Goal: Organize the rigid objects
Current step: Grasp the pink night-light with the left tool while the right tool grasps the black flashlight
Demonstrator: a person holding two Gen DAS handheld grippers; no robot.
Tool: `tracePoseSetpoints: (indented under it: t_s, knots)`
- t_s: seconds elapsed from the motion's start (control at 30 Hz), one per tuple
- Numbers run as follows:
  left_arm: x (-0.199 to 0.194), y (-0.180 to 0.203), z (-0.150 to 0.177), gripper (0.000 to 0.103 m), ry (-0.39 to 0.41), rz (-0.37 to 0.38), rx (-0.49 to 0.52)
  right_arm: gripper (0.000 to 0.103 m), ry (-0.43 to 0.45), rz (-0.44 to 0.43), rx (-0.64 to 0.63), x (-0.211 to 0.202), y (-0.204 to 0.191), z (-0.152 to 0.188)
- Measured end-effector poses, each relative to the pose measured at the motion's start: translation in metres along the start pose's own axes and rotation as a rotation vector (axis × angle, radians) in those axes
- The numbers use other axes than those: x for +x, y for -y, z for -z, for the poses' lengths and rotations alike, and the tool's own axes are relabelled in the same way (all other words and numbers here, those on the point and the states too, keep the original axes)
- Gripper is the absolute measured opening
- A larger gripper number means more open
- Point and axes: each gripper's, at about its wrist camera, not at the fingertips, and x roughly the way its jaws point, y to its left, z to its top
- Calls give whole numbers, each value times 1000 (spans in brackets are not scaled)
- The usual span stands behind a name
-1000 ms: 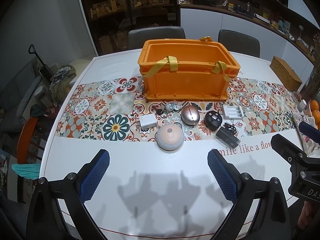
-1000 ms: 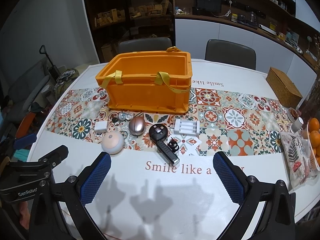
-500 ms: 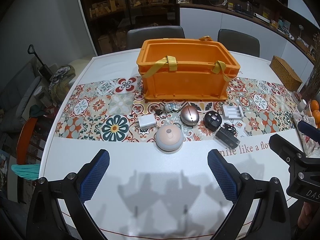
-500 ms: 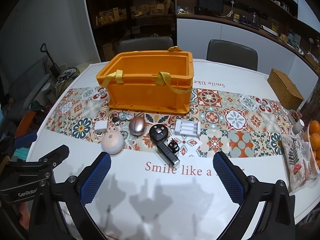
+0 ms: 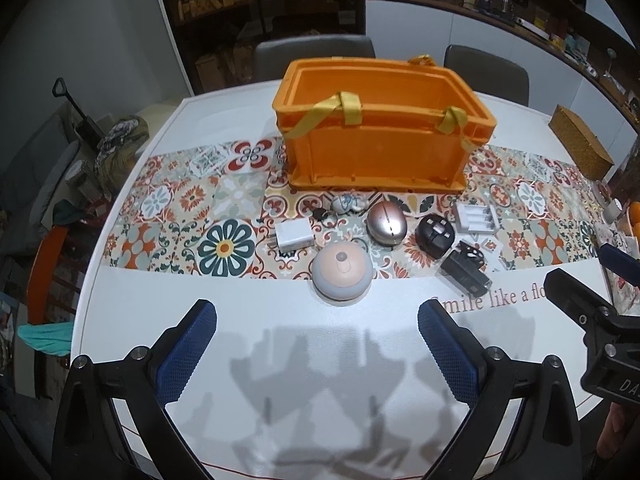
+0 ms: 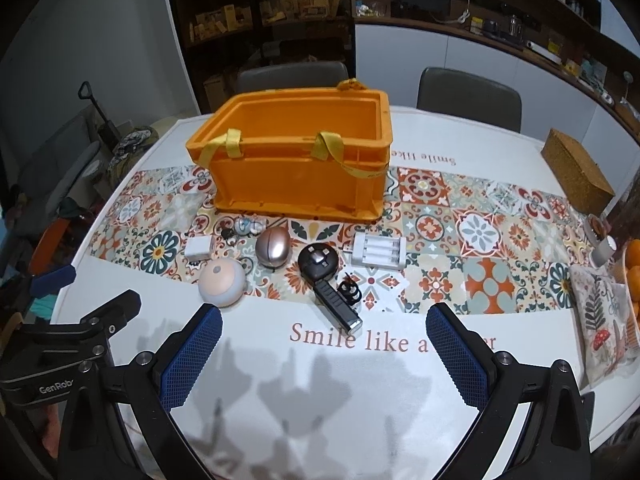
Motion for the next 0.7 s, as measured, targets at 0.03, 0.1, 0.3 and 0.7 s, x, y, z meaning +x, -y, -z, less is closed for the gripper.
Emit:
tracePoseSetpoints:
  t_s: [0.03, 0.1, 0.3, 0.7]
  knots:
    - [4, 0, -1, 103, -8, 0, -1, 103, -9, -1, 3, 4, 1, -2]
    - [15, 1, -4, 103, -32, 4, 1, 103, -27, -7, 9, 13, 4, -5]
    - [42, 4, -11, 103, -53, -12, -6, 102, -79, -15, -18, 44, 7, -13]
    - [99, 8, -13, 103, -133, -13, -45, 88, -215, -58, -20, 119, 19, -18]
